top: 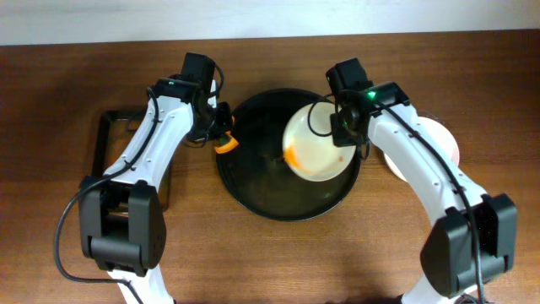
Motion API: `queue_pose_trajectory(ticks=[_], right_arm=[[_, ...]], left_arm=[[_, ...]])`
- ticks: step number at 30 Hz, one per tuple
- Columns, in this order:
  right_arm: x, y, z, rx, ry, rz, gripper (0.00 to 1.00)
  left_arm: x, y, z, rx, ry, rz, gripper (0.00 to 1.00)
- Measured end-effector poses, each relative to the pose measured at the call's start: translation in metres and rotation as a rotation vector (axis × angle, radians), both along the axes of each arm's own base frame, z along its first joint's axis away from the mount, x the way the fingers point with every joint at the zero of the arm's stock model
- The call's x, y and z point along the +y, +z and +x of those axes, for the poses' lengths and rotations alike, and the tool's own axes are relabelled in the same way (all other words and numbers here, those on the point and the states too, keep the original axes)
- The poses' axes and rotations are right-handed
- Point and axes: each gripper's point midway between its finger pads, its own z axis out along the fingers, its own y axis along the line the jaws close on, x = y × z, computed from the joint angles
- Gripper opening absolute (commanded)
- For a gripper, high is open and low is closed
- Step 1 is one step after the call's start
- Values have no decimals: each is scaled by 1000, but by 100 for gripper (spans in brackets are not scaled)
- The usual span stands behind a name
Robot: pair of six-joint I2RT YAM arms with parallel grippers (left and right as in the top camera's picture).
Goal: Clean dirty plates on tray and stack at the side
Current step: 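Hold the last plate with the right gripper and scrub it with the sponge, then tilt the last plate up with the right gripper over the tray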
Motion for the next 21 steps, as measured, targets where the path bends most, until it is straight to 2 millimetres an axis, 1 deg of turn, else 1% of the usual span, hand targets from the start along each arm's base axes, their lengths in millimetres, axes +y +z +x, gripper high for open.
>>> queue_pose_trajectory(ticks=[2, 4, 6, 8, 10, 13, 21], right_arm=[[-12, 10, -2, -24, -2, -96, 4], [-17, 21, -4, -54, 7, -194, 4], [-16, 29, -4, -86, 24, -278, 4], [-8, 39, -5, -127, 60, -369, 4], [1, 46, -6, -159, 91, -423, 4], [11, 52, -8, -194, 105, -456, 4], [6, 56, -10, -225, 31, -462, 4]], left_arm=[[-7, 2, -1, -1, -32, -37, 1], [-15, 3, -2, -1, -65, -75, 1], [-20, 5, -3, -1, -90, -102, 1], [-24, 6, -5, -1, -111, -123, 1], [-26, 7, -5, -1, -120, -133, 1], [-29, 8, -6, 0, -132, -151, 1], [-32, 9, -7, 2, -138, -167, 1]])
